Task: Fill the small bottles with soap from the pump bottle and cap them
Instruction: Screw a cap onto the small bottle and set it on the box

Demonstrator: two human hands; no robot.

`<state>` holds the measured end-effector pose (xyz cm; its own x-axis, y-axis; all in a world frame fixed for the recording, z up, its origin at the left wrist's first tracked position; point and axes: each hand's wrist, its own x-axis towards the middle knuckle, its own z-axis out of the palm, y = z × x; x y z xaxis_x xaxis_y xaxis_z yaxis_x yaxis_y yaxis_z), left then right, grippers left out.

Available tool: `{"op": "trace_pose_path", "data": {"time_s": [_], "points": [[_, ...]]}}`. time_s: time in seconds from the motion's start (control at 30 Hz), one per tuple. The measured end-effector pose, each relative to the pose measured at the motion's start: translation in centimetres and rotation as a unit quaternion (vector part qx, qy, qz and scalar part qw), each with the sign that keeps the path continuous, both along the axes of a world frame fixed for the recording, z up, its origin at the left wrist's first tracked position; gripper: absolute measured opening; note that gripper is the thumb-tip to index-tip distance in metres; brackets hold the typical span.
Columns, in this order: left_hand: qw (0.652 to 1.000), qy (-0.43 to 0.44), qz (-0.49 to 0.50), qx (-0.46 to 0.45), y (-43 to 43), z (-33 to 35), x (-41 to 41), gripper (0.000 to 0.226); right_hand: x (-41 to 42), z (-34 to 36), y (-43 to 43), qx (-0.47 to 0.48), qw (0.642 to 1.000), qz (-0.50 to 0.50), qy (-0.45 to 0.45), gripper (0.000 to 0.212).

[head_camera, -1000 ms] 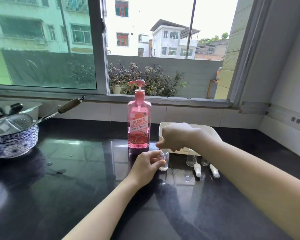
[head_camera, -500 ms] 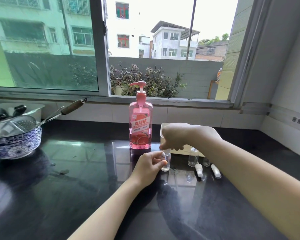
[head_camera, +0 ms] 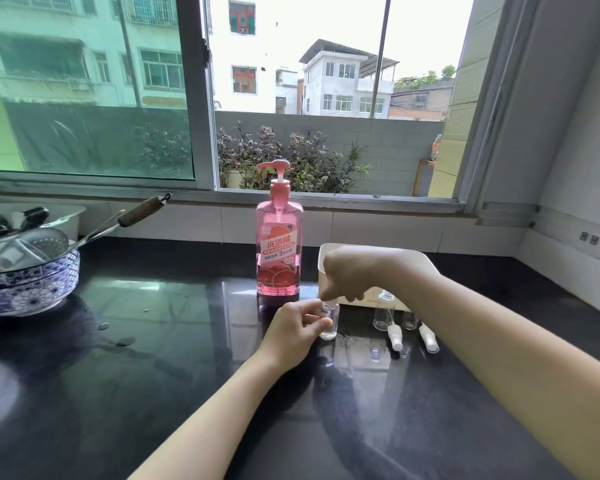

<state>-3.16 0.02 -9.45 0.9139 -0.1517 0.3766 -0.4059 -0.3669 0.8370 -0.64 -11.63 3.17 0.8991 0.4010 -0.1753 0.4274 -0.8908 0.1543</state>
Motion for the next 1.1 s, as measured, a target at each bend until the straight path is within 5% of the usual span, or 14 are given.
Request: {"op": "trace_pose_path", "data": {"time_s": [0.2,0.37,0.5,0.7,0.97,1.1], "points": [[1.0,0.007,0.016,-0.006,0.0,0.0,0.0,0.032,-0.6,-0.8,-0.2,0.006,0.995,-0.032,-0.094,0.061],[1.0,0.004,0.002,0.008,0.2,-0.3,0.3,0.031,-0.5,0.5,-1.3,0.067,0.997,0.014,0.032,0.049],[1.0,0.002,-0.002,0.009,0.1,-0.2,0.2,0.024,0.0,-0.2,-1.0,0.063,0.998,0.02,-0.003,0.018],[1.0,0.016,0.011,-0.007,0.1,-0.1,0.0,0.027,0.1,-1.4,-0.8,0.027,0.996,-0.033,-0.081,0.062],[1.0,0.007,-0.008,-0.002,0.1,-0.1,0.1,0.025,-0.5,-0.5,-1.2,0.087,0.994,0.056,0.017,0.02],[1.0,0.005,-0.013,-0.001,0.0,0.2,-0.2,0.024,0.0,-1.1,-0.6,0.017,0.998,0.044,-0.043,0.034]]}}
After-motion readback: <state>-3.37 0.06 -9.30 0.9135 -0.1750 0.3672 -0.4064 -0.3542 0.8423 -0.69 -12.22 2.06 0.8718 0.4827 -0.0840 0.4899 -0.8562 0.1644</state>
